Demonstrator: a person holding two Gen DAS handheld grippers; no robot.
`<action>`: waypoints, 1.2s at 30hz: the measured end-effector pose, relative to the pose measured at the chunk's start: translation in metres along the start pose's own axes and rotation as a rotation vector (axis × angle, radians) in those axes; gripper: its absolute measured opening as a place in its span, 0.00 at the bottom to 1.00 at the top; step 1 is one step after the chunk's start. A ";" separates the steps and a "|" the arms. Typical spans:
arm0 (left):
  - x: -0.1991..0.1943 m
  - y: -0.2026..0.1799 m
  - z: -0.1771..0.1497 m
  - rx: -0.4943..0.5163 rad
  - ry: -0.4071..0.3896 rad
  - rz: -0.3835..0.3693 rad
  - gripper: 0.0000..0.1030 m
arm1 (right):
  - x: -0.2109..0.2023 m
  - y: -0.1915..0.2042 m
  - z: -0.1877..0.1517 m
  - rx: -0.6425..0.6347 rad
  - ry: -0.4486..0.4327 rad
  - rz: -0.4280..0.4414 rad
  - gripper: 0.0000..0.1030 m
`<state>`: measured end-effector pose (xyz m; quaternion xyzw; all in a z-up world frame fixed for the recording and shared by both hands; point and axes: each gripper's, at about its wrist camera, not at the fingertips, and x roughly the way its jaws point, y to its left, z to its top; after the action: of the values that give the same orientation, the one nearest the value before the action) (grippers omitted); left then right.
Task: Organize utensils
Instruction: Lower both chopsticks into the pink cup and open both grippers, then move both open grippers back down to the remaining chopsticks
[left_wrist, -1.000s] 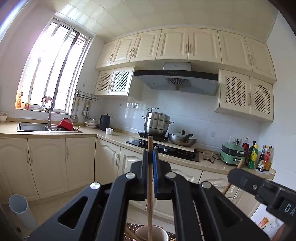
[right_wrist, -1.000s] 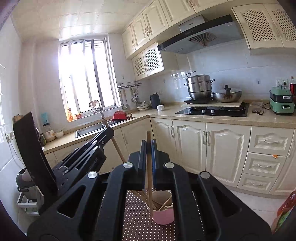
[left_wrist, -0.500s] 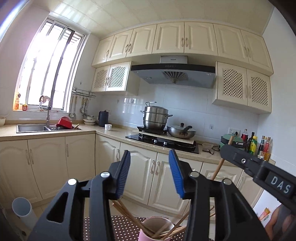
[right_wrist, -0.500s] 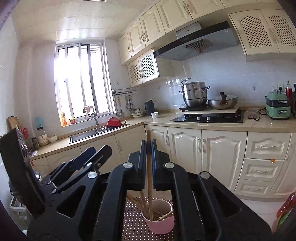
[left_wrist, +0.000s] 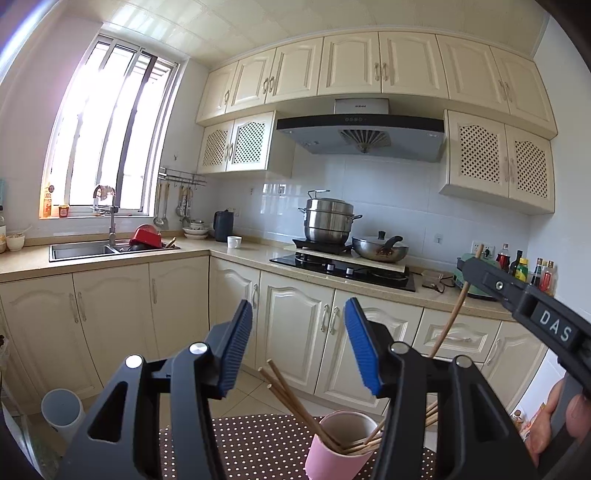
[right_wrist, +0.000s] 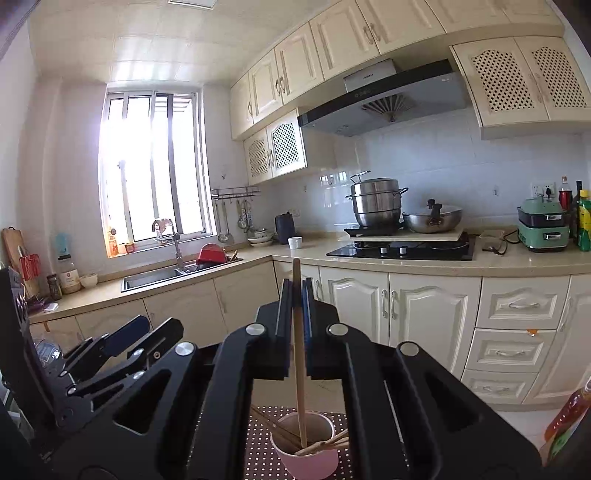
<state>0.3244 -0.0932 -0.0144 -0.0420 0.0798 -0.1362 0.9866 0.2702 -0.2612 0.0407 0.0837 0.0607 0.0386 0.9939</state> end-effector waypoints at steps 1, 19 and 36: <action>0.000 0.002 0.000 0.001 0.002 0.003 0.51 | 0.002 0.001 -0.001 -0.002 0.003 -0.001 0.05; 0.004 0.016 -0.011 0.040 0.082 0.033 0.56 | 0.029 0.014 -0.047 -0.032 0.208 0.006 0.08; -0.036 0.034 -0.007 0.053 0.108 0.059 0.58 | 0.003 0.037 -0.044 -0.029 0.241 0.006 0.54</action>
<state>0.2981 -0.0508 -0.0196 -0.0062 0.1305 -0.1113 0.9852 0.2650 -0.2176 0.0033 0.0640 0.1789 0.0523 0.9804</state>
